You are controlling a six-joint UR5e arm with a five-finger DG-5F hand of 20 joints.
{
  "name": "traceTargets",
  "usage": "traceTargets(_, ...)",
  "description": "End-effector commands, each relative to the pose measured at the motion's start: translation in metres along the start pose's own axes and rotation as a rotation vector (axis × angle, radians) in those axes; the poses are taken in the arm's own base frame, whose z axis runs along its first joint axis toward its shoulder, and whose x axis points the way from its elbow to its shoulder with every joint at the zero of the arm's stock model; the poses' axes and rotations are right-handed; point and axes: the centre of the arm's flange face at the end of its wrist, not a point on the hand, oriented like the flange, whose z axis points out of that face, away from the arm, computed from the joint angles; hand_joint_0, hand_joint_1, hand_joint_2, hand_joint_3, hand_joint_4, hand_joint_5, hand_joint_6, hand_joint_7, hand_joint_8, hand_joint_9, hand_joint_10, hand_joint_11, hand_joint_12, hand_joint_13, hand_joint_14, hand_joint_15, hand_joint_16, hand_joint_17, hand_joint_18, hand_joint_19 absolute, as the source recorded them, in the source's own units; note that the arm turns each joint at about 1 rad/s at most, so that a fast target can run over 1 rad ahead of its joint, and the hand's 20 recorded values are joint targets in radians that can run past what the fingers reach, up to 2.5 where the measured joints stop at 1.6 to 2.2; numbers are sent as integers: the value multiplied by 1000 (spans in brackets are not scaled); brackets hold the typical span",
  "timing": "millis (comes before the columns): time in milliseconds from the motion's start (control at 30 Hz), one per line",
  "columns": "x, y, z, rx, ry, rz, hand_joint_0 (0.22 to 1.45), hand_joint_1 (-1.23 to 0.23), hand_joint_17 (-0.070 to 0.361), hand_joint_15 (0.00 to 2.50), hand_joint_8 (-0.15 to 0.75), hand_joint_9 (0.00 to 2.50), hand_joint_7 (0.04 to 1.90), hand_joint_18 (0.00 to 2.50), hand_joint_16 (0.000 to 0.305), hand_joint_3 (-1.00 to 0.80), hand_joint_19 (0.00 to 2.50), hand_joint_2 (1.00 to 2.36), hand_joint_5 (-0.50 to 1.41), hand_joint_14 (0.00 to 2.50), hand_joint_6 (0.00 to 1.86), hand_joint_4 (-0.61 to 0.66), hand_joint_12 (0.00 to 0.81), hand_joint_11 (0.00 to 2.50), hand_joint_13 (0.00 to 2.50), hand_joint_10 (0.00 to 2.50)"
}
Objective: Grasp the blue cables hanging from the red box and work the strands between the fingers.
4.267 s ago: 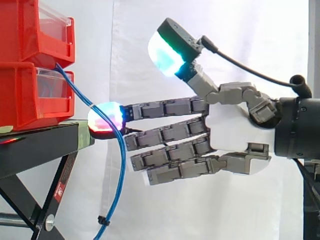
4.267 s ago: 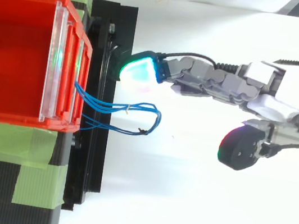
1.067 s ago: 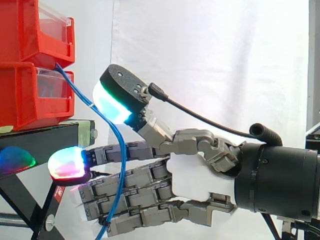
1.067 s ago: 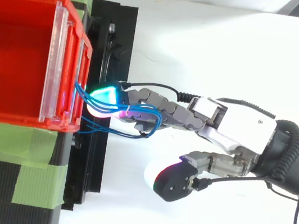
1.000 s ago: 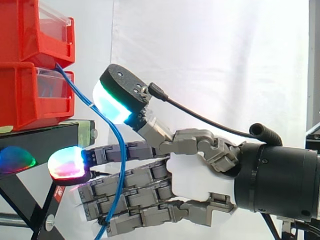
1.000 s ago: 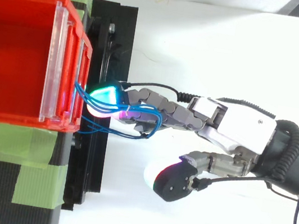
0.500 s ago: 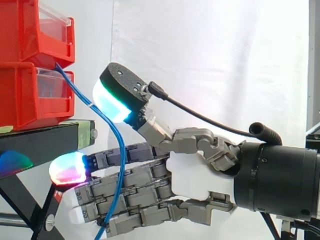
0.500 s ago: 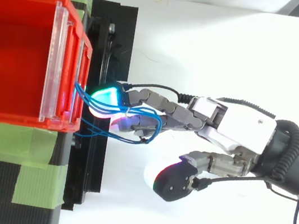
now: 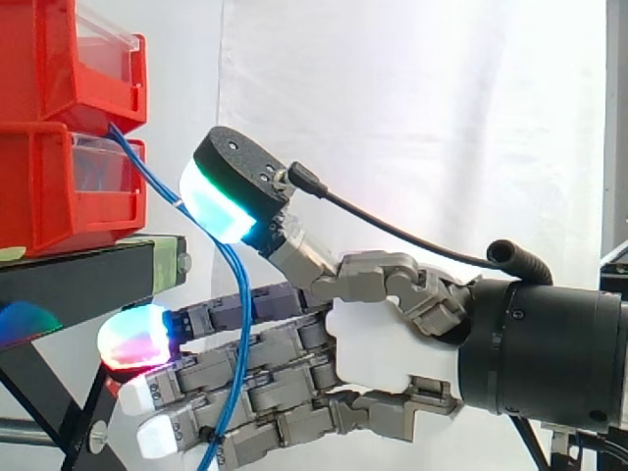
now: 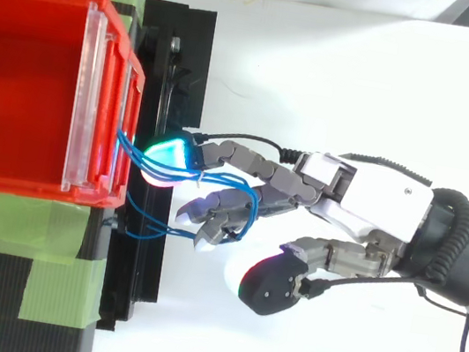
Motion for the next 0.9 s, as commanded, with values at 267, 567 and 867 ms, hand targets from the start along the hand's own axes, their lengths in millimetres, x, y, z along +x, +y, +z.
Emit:
traceTargets(267, 0, 2, 2, -4, -2, 3, 682, -479, 152, 874, 438, 703, 666, 799, 68, -1000, 624, 1000, -181, 20, 6, 283, 513, 531, 1005, 14)
traceTargets(567, 0, 2, 2, -5, -4, 2, 689, -482, 153, 1142, 457, 865, 671, 926, 68, -1000, 751, 1000, -164, 17, 6, 295, 506, 749, 1179, 15)
traceTargets(867, 0, 2, 2, -5, -6, 2, 696, -483, 156, 1442, 444, 1065, 680, 1078, 69, -1000, 943, 1000, -144, 5, 6, 305, 476, 1164, 1368, 18)
